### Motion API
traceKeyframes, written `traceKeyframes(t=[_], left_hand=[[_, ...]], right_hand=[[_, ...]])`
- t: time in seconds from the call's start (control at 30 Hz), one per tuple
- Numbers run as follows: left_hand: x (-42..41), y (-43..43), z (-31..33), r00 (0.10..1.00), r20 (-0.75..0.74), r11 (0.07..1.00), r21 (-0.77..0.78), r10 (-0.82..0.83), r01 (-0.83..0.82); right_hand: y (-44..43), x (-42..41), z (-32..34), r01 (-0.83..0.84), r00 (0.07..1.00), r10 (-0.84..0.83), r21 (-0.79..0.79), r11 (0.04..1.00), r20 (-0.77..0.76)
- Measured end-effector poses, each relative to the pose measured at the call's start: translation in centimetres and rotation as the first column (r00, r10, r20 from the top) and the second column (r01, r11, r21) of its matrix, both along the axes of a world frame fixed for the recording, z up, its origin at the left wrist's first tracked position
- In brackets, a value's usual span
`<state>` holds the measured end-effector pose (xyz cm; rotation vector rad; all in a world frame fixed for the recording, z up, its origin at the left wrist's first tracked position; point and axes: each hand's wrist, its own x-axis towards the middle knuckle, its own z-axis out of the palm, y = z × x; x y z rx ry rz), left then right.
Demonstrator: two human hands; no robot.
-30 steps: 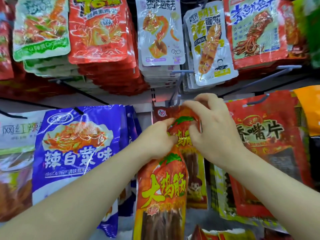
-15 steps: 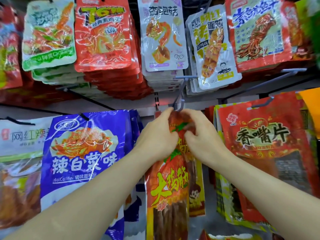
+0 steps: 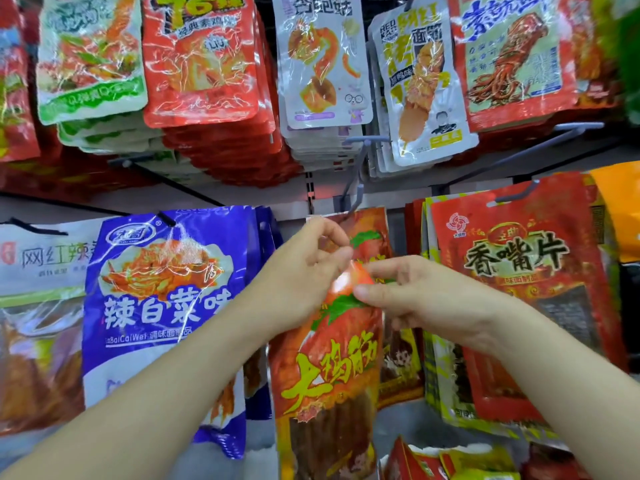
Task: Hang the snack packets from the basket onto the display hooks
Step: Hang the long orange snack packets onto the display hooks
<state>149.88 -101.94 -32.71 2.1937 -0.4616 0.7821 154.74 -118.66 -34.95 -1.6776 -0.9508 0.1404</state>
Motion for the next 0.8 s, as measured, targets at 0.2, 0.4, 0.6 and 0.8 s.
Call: traceKeyframes(t=[0.2, 0.4, 0.6, 0.8], left_hand=[[-3.3, 1.0, 1.0, 0.996, 0.052, 0.994, -0.083, 0.078, -0.073], [-4.8, -0.4, 1.5, 0.97, 0.201, 0.975, -0.199, 0.137, -0.096], [-4.4, -2.4, 3.7, 0.961, 0.267, 0.949, -0.314, 0.077, 0.011], [-2.5, -3.0, 5.2, 0.981, 0.175, 0.911, -0.413, 0.084, -0.005]], right_hand=[[-0.4, -1.7, 0.3, 0.074, 0.995, -0.06, 0.199, 0.977, -0.079], [-1.0, -3.2, 1.3, 0.008, 0.986, 0.06, 0.408, 0.913, -0.155], [-1.3, -4.2, 3.6, 0.037, 0.998, 0.001, 0.569, 0.822, -0.066], [-0.7, -3.3, 5.3, 0.194, 0.981, -0.158, 0.585, 0.788, -0.114]])
